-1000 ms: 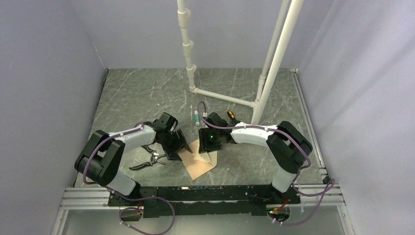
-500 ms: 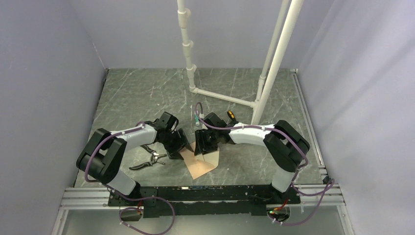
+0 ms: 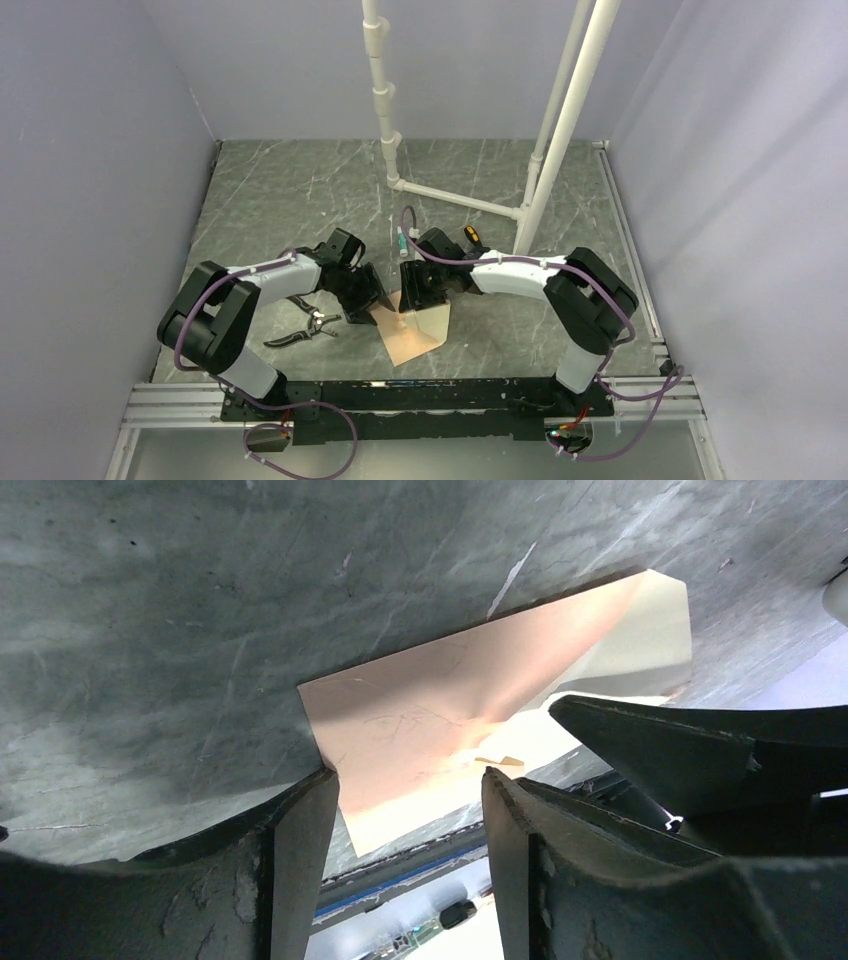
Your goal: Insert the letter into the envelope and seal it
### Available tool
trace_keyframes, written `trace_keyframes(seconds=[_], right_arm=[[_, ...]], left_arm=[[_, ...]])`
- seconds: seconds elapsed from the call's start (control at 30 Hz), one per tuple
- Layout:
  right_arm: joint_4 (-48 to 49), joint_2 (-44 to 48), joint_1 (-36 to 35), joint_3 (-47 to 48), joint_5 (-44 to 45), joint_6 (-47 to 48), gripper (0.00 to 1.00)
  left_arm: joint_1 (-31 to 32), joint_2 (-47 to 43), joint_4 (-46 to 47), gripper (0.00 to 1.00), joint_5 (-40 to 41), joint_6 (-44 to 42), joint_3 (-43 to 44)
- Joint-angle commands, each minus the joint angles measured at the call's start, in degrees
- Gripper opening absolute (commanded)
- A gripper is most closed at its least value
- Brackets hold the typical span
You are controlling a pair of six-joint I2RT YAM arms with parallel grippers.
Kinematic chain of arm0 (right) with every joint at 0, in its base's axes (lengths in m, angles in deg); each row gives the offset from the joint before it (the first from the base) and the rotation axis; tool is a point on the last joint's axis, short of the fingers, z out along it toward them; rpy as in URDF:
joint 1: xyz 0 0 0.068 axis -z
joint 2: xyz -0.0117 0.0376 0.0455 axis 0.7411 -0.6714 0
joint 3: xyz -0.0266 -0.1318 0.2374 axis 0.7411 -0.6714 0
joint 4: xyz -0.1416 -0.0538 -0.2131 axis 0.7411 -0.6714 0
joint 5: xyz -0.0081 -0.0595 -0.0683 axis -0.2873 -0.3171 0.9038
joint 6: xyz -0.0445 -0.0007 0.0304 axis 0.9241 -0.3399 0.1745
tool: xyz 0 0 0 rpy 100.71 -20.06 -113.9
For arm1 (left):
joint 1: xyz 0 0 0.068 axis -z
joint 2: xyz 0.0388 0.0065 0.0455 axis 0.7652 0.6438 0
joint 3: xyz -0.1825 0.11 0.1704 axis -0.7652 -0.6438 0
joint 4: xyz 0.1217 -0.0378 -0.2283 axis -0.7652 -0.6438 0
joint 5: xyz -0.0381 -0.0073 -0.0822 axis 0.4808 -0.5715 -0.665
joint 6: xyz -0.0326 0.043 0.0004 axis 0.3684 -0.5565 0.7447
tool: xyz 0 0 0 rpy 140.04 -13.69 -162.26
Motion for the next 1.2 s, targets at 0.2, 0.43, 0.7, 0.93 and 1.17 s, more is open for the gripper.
trace_keyframes(seconds=[0.2,0.43,0.7,0.93,1.17], right_arm=[[2.90,-2.96,-0.05,1.07,-2.68,0.29,0.49],[8.32,-2.56,-0.44,-1.32,-6.95,-1.08,0.47],[4.14,1.00,-0.40,-0.74,-1.89,-1.24,0.46],[-2.94,10.35,0.10,-0.66,7.17,-1.59,0.47],[-5.63,12.11,0.22,-2.76,9.79,-3.89,0.47]], left_arm=[[0.08,3.33,3.30,0.60,6.76,-2.26,-1.79],[-0.16,3.54,5.65,0.57,5.22,-0.02,-2.67],[-0.58,1.28,3.87,0.56,6.73,0.37,-3.05],[-0.69,-3.07,-1.72,0.60,9.66,-2.87,0.21],[-0.69,-5.24,-5.26,0.64,10.58,-3.21,1.08]])
